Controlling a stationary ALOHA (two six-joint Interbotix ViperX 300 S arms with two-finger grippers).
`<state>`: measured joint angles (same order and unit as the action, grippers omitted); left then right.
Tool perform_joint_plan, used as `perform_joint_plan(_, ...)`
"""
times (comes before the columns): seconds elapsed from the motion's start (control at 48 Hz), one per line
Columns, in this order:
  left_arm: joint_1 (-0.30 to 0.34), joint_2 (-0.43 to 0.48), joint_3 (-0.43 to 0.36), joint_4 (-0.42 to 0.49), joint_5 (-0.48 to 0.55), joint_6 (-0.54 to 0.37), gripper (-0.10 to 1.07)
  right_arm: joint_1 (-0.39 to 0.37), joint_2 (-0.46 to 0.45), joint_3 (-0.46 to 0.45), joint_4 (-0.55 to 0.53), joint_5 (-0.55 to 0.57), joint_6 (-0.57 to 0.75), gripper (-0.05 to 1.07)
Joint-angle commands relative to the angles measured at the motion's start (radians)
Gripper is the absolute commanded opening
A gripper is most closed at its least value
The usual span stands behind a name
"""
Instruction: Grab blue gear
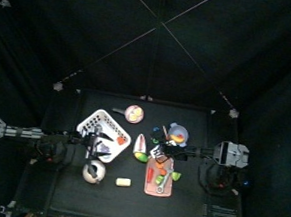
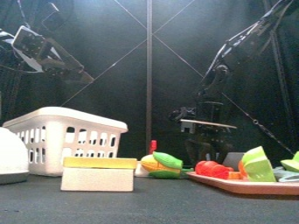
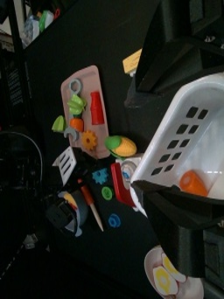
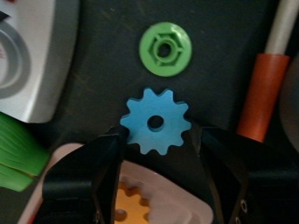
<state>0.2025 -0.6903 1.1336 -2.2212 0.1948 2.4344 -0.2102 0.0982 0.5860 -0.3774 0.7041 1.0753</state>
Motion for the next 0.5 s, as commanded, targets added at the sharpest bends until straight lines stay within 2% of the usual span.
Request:
perform_joint_plan(0.0,0.011,-0.002,-0.02,-0.029,0.003,-0.011,1.0,-0.002,-0.077,-0.018,-0.005,0.02,0.002,0.74)
perform_joint_plan(0.271,0.041,0.0,-0.034,-0.057,0.011,-0.118,1.0,0.025,-0.092,-0.026,-0.014,0.017,-0.003,0.74)
perform_joint_plan(0.479,0.091,0.031,-0.052,-0.112,0.089,-0.264,1.0,0.08,-0.104,-0.092,-0.137,-0.046,-0.003,0.74)
